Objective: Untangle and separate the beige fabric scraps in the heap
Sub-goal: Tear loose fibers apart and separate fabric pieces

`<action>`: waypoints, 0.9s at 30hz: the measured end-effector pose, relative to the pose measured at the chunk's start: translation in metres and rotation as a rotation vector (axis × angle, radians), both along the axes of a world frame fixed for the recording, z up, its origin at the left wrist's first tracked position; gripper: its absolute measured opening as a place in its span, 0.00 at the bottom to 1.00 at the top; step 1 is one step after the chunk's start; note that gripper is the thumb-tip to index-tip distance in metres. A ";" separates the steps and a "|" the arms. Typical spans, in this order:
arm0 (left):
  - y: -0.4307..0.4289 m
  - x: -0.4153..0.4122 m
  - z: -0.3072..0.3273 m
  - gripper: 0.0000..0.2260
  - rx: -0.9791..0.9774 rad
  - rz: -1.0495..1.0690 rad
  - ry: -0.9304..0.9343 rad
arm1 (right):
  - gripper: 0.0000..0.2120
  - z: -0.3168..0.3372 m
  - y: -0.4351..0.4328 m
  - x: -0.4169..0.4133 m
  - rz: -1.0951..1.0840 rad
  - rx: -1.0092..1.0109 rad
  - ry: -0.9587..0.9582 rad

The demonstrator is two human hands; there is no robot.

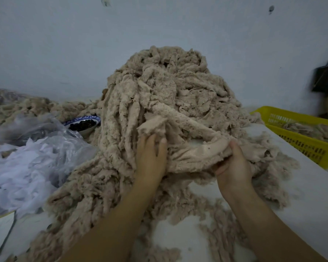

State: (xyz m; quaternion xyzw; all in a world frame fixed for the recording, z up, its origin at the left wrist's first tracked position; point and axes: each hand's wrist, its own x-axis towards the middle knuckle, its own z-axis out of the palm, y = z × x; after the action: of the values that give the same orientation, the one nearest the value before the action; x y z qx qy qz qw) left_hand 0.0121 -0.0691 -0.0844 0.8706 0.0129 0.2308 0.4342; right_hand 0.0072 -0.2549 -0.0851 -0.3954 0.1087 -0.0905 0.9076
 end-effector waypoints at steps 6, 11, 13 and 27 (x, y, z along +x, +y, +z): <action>-0.003 -0.022 0.000 0.15 0.263 -0.355 0.030 | 0.14 0.000 0.003 -0.002 0.038 -0.011 -0.064; 0.027 -0.015 -0.005 0.16 0.469 -0.261 0.254 | 0.15 0.000 0.001 -0.002 0.078 -0.055 -0.038; 0.036 -0.013 -0.002 0.10 0.579 -0.157 0.272 | 0.18 0.000 0.003 -0.002 0.100 -0.083 -0.018; 0.000 -0.045 0.016 0.12 0.035 -0.232 -0.069 | 0.16 -0.004 0.026 -0.025 0.158 -1.099 -0.414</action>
State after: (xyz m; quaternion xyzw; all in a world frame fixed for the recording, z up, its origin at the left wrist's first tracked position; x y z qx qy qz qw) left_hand -0.0331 -0.0689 -0.0680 0.8653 -0.1069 0.2092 0.4427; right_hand -0.0178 -0.2291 -0.0887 -0.7883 -0.1634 -0.1409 0.5762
